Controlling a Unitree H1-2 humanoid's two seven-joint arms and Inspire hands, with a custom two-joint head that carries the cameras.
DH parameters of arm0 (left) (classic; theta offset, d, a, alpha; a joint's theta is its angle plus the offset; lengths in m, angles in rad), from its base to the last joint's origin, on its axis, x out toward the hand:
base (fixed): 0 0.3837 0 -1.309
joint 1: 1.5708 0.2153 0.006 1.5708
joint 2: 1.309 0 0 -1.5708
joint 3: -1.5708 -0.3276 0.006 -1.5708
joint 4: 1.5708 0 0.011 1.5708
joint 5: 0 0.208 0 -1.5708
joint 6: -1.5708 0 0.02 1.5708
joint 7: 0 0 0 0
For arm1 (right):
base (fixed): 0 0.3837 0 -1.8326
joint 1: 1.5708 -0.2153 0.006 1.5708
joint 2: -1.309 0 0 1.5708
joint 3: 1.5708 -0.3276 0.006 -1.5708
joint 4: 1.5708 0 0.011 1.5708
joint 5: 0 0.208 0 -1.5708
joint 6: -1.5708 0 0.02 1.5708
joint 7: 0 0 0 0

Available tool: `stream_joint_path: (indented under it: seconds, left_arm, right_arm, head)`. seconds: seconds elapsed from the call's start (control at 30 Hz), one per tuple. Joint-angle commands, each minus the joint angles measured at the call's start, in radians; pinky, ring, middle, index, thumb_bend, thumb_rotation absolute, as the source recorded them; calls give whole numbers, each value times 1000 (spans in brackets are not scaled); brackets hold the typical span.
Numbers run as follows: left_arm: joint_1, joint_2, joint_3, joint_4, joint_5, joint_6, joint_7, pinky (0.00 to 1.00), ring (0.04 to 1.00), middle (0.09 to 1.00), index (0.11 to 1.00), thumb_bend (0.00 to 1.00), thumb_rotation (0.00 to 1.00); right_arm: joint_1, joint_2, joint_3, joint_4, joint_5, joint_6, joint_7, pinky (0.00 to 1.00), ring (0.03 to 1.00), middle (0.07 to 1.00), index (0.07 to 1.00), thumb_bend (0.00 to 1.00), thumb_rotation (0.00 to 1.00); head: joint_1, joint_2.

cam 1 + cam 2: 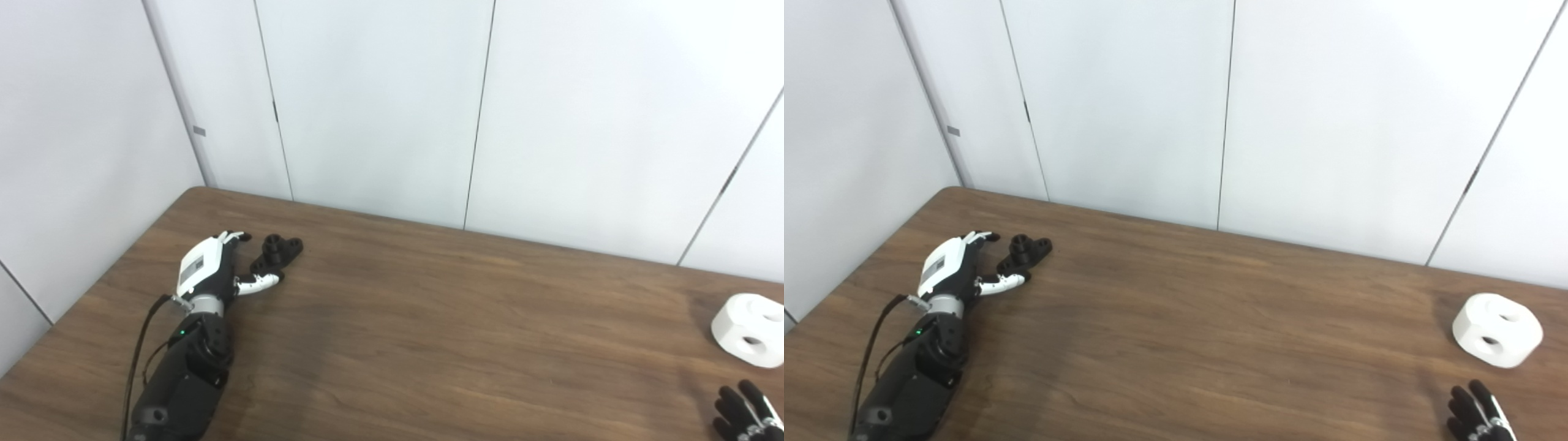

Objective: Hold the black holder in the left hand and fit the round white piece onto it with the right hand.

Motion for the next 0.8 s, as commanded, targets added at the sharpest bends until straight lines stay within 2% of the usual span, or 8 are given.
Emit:
stream_joint_path:
  seconds: [0.0, 0.27, 0.47, 0.77]
  left_arm:
    - [-55, 53, -1, 0, 12, -8, 16, 1000, 1000, 953, 813, 813, 326]
    - [-66, 66, -20, 1, 7, 8, -1, 1000, 1000, 940, 753, 802, 315]
    - [-71, 80, -49, -3, 11, 8, -24, 1000, 1000, 930, 743, 785, 317]
    - [-71, 87, -60, -7, 10, 18, -35, 1000, 1000, 921, 722, 790, 330]
  right_arm:
    - [69, 23, 10, 75, 13, -22, 10, 1000, 974, 971, 977, 801, 903]
    - [74, 30, 9, 63, 32, 3, -1, 1000, 1000, 988, 993, 789, 913]
    - [72, 33, 8, 60, 37, 8, -5, 1000, 1000, 990, 1000, 777, 912]
    - [66, 33, 13, 62, 31, 7, -7, 1000, 1000, 1000, 1000, 763, 921]
  head:
    - [-1, 1]
    - [-6, 3]
    - [-4, 7]
    - [-5, 8]
